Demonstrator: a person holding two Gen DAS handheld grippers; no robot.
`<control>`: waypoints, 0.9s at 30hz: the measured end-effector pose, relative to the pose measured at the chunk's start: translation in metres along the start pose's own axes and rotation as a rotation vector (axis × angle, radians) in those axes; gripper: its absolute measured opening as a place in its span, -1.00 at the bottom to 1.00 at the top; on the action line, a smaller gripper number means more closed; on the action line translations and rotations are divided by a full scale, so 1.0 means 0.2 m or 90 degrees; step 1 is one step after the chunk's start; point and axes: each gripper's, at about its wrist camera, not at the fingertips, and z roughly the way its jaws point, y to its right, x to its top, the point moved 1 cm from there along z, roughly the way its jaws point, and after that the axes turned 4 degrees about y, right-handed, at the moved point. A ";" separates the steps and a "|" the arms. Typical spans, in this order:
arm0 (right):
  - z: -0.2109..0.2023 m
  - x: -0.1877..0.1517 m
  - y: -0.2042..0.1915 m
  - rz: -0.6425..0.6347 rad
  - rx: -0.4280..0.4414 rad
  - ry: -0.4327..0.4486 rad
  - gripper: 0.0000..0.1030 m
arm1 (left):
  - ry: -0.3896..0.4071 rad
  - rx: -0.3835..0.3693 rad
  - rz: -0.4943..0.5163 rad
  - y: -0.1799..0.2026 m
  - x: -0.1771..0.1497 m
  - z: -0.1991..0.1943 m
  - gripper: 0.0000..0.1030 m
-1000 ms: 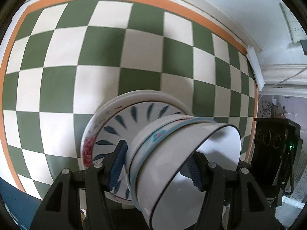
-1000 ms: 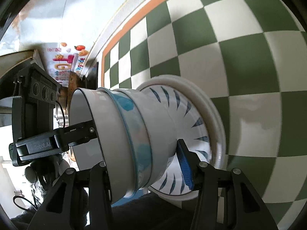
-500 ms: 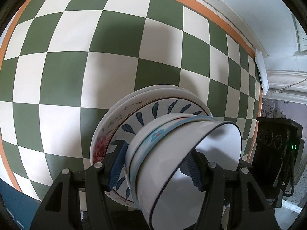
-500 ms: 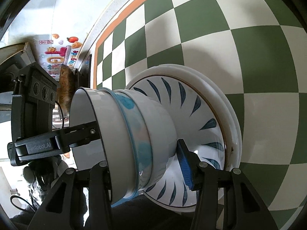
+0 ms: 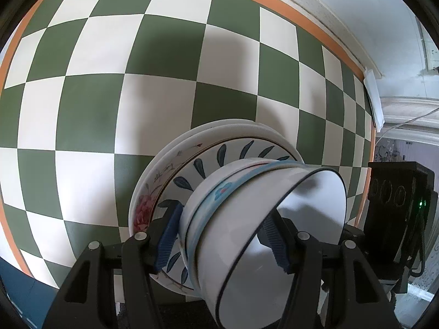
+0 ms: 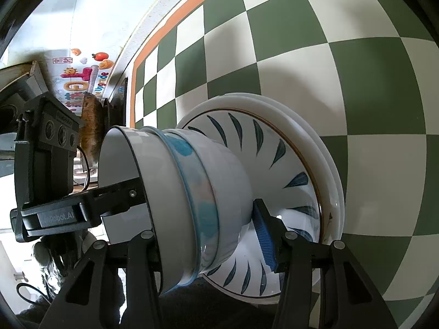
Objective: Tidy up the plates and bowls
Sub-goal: 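Carry the bowl stack over the plate stack with both grippers, then lower the bowl stack onto the plate stack and open both grippers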
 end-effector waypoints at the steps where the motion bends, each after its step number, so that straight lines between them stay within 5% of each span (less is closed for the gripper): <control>1: 0.00 0.00 0.00 0.001 -0.002 0.001 0.02 | 0.001 0.001 0.002 0.00 0.00 0.00 0.11; 12: -0.09 -0.05 -0.06 -0.016 -0.037 0.027 0.02 | 0.042 0.034 0.037 0.03 -0.06 -0.11 0.11; 22: -0.31 -0.14 -0.26 -0.080 -0.134 0.104 0.04 | 0.135 0.127 0.094 0.06 -0.20 -0.34 0.11; 24: -0.36 -0.18 -0.30 -0.086 -0.162 0.122 0.22 | 0.151 0.140 0.111 0.07 -0.22 -0.38 0.14; 27: -0.43 -0.23 -0.36 -0.092 -0.202 0.157 0.59 | 0.182 0.155 0.123 0.07 -0.26 -0.43 0.54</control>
